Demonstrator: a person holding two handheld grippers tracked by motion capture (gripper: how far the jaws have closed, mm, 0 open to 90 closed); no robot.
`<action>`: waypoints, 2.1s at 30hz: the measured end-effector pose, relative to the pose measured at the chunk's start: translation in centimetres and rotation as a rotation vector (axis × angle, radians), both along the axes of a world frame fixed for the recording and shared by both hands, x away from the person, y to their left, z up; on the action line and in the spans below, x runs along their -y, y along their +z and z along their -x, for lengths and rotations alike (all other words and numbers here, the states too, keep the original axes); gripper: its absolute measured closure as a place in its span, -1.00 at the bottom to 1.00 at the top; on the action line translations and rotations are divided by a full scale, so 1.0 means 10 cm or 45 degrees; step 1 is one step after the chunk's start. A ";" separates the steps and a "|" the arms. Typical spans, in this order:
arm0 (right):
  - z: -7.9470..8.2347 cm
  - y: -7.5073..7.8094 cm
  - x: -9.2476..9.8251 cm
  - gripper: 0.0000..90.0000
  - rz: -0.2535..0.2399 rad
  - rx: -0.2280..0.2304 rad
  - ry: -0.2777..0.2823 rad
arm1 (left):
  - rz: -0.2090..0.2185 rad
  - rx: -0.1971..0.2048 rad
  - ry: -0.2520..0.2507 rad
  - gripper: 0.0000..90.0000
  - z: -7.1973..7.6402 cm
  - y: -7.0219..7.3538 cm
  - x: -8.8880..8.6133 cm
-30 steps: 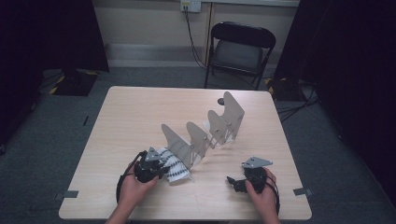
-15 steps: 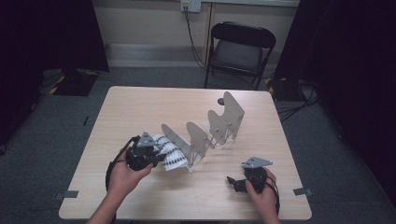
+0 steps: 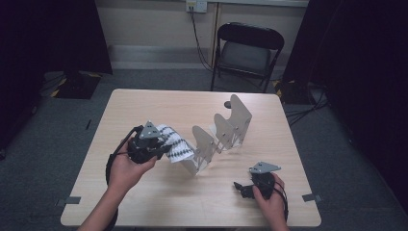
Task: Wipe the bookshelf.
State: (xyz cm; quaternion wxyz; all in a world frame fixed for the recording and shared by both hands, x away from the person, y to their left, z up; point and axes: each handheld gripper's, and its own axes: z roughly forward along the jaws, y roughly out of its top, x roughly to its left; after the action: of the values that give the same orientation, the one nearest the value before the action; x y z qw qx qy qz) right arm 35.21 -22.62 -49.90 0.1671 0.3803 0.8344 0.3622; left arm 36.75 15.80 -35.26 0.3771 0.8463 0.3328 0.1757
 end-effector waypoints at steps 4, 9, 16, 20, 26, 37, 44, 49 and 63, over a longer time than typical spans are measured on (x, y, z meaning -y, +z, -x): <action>0.00 0.00 0.00 -0.70 0.000 0.000 0.000 | -0.002 -0.028 0.000 0.82 -0.01 -0.14 0.04; 0.00 0.00 0.00 -0.70 0.000 0.000 0.000 | -0.010 -0.061 -0.013 0.82 -0.01 -0.32 0.08; 0.00 0.00 0.00 -0.70 0.000 0.000 0.000 | -0.026 -0.114 -0.028 0.81 0.00 -0.60 0.12; 0.00 0.00 0.00 -0.70 0.000 0.000 0.000 | -0.041 -0.143 -0.034 0.81 0.00 -0.79 0.13; 0.00 0.00 0.00 -0.70 0.000 0.000 0.000 | -0.059 -0.192 -0.039 0.81 0.03 -1.05 0.17; 0.00 0.00 0.00 -0.70 0.000 0.000 0.000 | -0.041 -0.232 -0.037 0.80 0.08 -1.25 0.19; 0.00 0.00 0.00 -0.70 0.000 0.000 -0.001 | -0.019 -0.244 -0.036 0.80 0.10 -1.11 0.13; 0.00 0.00 0.00 -0.70 0.000 0.000 -0.001 | 0.008 -0.208 -0.043 0.81 0.13 -0.76 0.07; 0.00 0.00 0.00 -0.70 0.000 0.000 0.000 | 0.060 -0.046 -0.036 0.81 0.08 0.20 0.00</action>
State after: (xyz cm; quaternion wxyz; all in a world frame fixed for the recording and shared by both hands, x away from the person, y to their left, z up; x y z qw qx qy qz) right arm 35.21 -22.61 -49.90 0.1671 0.3803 0.8344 0.3622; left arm 35.93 15.79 -33.29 0.3933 0.8447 0.3317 0.1472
